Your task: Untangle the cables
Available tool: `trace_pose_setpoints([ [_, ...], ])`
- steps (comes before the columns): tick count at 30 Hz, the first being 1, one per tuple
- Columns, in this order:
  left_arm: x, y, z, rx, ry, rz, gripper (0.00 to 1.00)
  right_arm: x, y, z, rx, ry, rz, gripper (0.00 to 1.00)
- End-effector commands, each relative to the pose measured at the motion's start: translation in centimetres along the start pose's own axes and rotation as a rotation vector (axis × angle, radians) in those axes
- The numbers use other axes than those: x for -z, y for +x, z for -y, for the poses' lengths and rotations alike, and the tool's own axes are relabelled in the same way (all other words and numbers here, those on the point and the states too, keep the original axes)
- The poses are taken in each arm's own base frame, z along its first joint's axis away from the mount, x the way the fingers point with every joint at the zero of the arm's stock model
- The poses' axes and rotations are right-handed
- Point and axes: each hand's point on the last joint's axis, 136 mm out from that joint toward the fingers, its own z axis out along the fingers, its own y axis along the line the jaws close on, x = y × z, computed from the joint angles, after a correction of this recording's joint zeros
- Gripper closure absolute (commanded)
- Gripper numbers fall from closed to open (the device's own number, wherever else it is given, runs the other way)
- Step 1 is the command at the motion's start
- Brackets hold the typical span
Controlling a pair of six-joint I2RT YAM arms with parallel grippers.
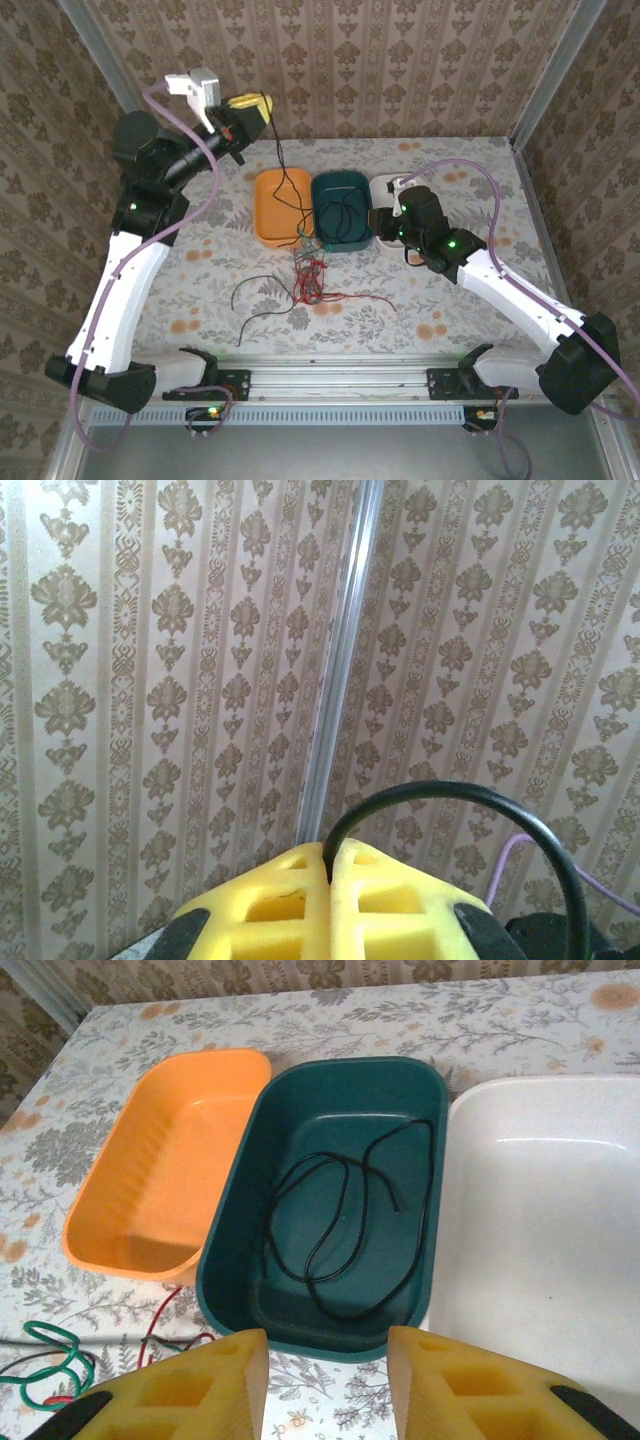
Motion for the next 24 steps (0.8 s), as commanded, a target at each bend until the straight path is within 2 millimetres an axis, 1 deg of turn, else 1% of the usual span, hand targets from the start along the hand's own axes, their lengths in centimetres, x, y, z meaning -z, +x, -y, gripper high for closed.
trace_pose_setpoints([
  [1, -0.1, 6.9, -3.7, 0.134, -0.121, -0.15, 1.0, -0.1, 0.3, -1.4, 0.023, -0.086, -0.025, 0.62],
  [2, 0.0, 10.1, -5.1, 0.194, -0.17, -0.224, 1.0, -0.2, 0.5, -1.8, 0.028, -0.102, -0.043, 0.62],
  [4, 0.6, 18.0, -7.4, 0.302, -0.289, -0.417, 1.0, -0.5, 1.2, -2.4, 0.043, -0.131, -0.085, 0.62],
  [6, 1.8, 24.2, -8.6, 0.316, -0.397, -0.609, 1.0, -0.7, 1.6, -2.7, 0.055, -0.137, -0.109, 0.62],
  [7, 2.1, 26.5, -7.9, 0.294, -0.414, -0.708, 1.0, -0.9, 1.8, -2.7, 0.063, -0.135, -0.118, 0.62],
  [8, 2.2, 27.2, -7.6, 0.264, -0.424, -0.757, 1.0, -0.9, 1.8, -2.9, 0.067, -0.139, -0.121, 0.62],
  [9, 1.9, 27.0, -6.9, 0.224, -0.406, -0.773, 1.0, -1.0, 2.0, -3.1, 0.071, -0.15, -0.128, 0.62],
  [11, 0.6, 23.8, -5.0, 0.164, -0.325, -0.692, 1.0, -1.1, 2.0, -4.0, 0.082, -0.195, -0.142, 0.62],
  [13, -0.6, 18.4, -3.0, 0.164, -0.207, -0.507, 1.0, -1.0, 2.1, -5.2, 0.09, -0.256, -0.162, 0.62],
  [15, -0.9, 13.5, -1.6, 0.193, -0.103, -0.349, 1.0, -0.6, 2.1, -6.7, 0.098, -0.34, -0.177, 0.61],
  [16, -0.9, 11.8, -1.4, 0.203, -0.076, -0.301, 1.0, -0.2, 2.0, -7.6, 0.097, -0.395, -0.176, 0.61],
  [17, -1.0, 10.8, -1.2, 0.208, -0.061, -0.284, 1.0, 0.3, 1.7, -8.5, 0.096, -0.446, -0.172, 0.61],
  [18, -0.8, 10.1, -2.0, 0.213, -0.075, -0.272, 1.0, 0.9, 1.4, -9.6, 0.093, -0.504, -0.168, 0.6],
  [19, -0.8, 10.0, -2.3, 0.214, -0.082, -0.271, 1.0, 1.6, 0.9, -10.6, 0.089, -0.56, -0.157, 0.59],
  [20, -0.8, 10.2, -2.6, 0.221, -0.092, -0.276, 1.0, 2.2, 0.4, -11.4, 0.082, -0.6, -0.144, 0.58],
  [22, -1.0, 11.4, -3.3, 0.239, -0.11, -0.3, 1.0, 3.8, -1.2, -13.0, 0.066, -0.679, -0.096, 0.56],
  [24, -1.1, 12.5, -3.8, 0.267, -0.125, -0.322, 1.0, 5.2, -2.6, -14.2, 0.059, -0.734, -0.043, 0.51],
])
